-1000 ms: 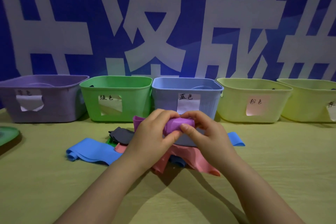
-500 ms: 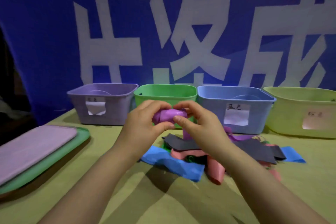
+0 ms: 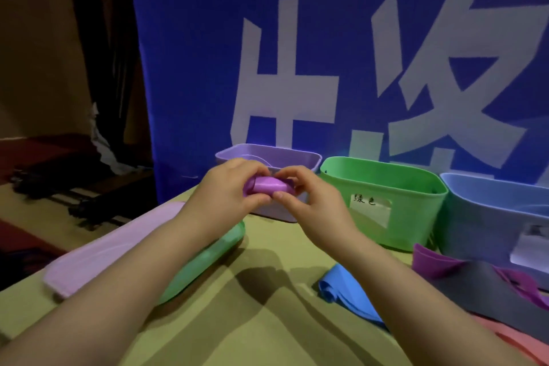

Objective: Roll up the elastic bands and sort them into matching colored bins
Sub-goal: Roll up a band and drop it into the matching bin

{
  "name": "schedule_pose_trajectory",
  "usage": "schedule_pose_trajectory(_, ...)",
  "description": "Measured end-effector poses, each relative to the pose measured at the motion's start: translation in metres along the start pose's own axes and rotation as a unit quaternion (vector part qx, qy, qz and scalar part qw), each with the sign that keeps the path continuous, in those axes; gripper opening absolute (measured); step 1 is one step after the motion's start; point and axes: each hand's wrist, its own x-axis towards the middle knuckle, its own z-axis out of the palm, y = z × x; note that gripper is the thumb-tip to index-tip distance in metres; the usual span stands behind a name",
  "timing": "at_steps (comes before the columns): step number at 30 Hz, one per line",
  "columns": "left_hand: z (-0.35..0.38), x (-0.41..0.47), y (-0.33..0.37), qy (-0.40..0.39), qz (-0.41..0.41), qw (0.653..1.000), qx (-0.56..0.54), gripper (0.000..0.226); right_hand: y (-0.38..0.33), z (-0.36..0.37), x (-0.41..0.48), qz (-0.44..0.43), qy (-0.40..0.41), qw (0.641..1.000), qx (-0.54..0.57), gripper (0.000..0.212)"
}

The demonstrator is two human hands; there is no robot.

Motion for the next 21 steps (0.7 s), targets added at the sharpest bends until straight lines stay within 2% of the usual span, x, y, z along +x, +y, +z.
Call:
schedule_pose_trajectory(6,0.021,0.048,-0.034,-0.041,-0.014,0.998,0.047,0.02,0.028,0.014,0.056,0.018,0.004,0.997,-0.076,0.026)
schedule_pose_trajectory(14,0.072,0.11,-0.053,-0.017,-0.061,0.996,0.062,0.019,0.07,0.015,0.114,0.065,0.028,0.992,-0.108,0.025)
schedule_pose_trajectory(18,0.094,0.134,-0.062,0.009,-0.07,0.987,0.144,0.023,0.088,0.017,0.129,0.061,0.018,0.973,-0.222,0.025)
schedule_pose_trajectory(21,0.115,0.145,-0.064,-0.022,-0.106,0.985,0.131,0.026,0.097,0.017,0.134,0.089,-0.013,0.962,-0.258,0.03)
